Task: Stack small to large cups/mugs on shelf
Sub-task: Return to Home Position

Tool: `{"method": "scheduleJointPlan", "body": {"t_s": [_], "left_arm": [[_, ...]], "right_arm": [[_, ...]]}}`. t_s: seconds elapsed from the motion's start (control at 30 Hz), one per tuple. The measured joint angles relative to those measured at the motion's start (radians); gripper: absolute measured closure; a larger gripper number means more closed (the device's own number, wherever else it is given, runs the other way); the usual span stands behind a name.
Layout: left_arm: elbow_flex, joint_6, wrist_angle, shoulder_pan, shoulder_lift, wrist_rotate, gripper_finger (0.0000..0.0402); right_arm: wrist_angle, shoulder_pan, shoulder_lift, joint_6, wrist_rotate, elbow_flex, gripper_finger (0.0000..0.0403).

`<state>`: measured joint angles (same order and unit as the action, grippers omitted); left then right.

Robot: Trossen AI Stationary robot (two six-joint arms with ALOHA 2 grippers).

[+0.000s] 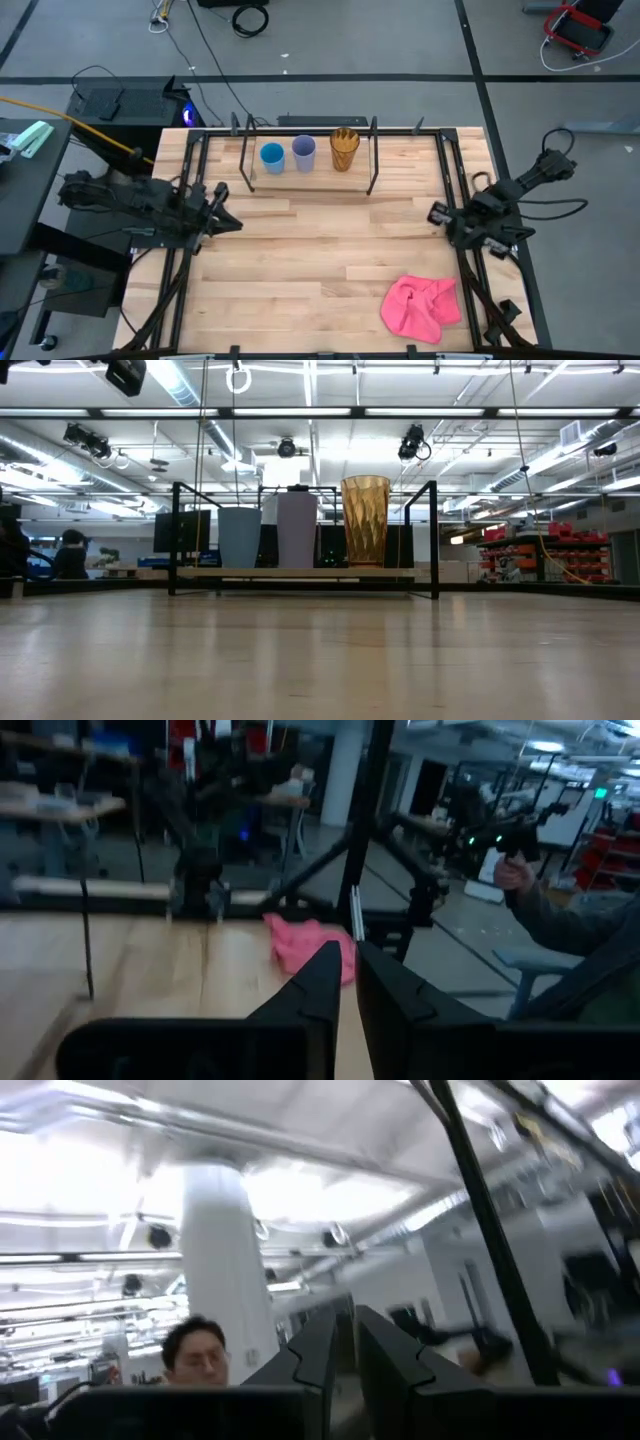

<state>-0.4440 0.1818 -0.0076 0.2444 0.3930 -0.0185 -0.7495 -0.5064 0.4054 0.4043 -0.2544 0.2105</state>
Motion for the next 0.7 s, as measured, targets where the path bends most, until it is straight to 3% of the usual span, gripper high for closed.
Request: {"method": "scheduleJointPlan", "body": {"t_s": [0.6, 0.7], "left_arm": [[0.0, -0.12, -0.092, 0.0, -0.297, -0.04, 0.0361], [0.0, -0.126, -0.123, 0.0, -0.346, -0.04, 0.0359]], "right_arm": [[0.194, 0.0, -0.4, -0.206, -0.032, 0.013, 0.0353], [0.209, 0.001, -0.404, -0.206, -0.033, 0.018, 0.0353]]}}
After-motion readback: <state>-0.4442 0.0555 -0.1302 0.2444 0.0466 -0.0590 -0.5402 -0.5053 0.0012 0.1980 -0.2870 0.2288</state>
